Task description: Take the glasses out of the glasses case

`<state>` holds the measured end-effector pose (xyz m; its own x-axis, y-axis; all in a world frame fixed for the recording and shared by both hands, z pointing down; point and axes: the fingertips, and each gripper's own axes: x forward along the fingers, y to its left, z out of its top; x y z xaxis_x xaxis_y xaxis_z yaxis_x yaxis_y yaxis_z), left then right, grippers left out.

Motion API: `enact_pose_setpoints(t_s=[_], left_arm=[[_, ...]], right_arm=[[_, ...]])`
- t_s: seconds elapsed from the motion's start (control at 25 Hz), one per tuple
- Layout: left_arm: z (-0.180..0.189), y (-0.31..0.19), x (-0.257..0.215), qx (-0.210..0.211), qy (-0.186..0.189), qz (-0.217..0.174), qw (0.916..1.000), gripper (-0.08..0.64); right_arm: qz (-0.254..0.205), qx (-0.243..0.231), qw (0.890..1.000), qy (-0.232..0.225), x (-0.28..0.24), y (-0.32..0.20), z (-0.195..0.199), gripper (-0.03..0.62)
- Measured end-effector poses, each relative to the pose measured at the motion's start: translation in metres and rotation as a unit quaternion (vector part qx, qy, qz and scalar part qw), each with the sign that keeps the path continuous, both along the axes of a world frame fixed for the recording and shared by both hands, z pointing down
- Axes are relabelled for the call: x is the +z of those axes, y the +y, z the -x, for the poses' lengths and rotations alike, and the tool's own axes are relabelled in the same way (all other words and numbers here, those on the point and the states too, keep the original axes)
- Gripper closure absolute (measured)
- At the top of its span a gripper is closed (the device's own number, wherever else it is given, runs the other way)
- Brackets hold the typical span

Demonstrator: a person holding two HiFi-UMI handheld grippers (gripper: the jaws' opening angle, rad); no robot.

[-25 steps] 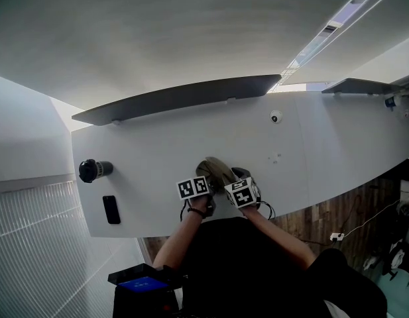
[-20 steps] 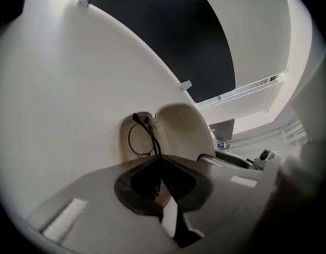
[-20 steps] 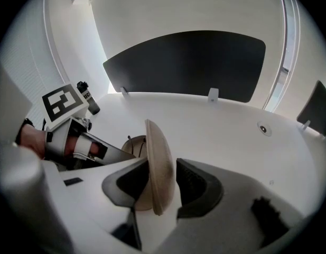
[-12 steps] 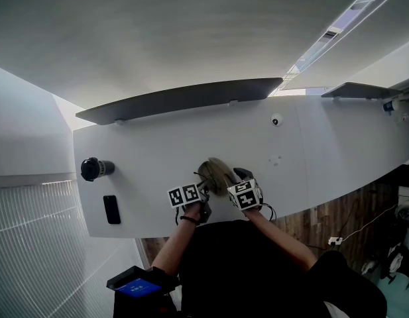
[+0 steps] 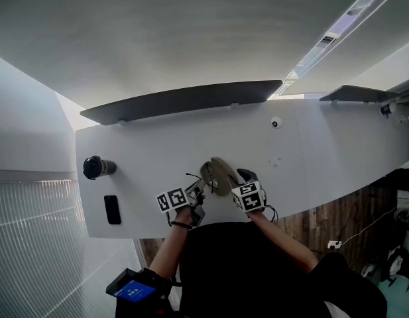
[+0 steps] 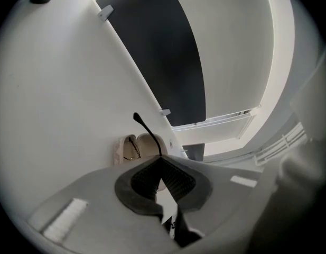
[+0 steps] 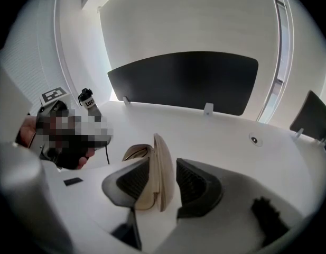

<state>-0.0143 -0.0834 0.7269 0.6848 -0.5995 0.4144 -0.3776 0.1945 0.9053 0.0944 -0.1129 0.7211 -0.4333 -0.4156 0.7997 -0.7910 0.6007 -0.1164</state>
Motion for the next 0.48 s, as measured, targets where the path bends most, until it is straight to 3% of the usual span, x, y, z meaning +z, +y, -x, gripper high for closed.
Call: enact_pose_setpoints(t_s=[0.2,0.4,0.48], left_arm=[[0.016,-0.005,-0.022,-0.032,0.05,-0.038,0.9975,0.552],[0.032,-0.004,-0.048,-0.07,0.123,-0.084,0.9864,0.552],[0.041,-0.002,-0.056,-0.075,0.132,-0.103,0.9831,0.552]], right_arm=[[-0.026,0.016,0.999,-0.013,-0.018,-0.005,-0.008,0.422],[-0.03,0.024,0.999,-0.01,-0.023,-0.001,-0.018,0.422],[-0.035,0.026,0.999,-0.015,-0.027,-0.001,-0.019,0.422]])
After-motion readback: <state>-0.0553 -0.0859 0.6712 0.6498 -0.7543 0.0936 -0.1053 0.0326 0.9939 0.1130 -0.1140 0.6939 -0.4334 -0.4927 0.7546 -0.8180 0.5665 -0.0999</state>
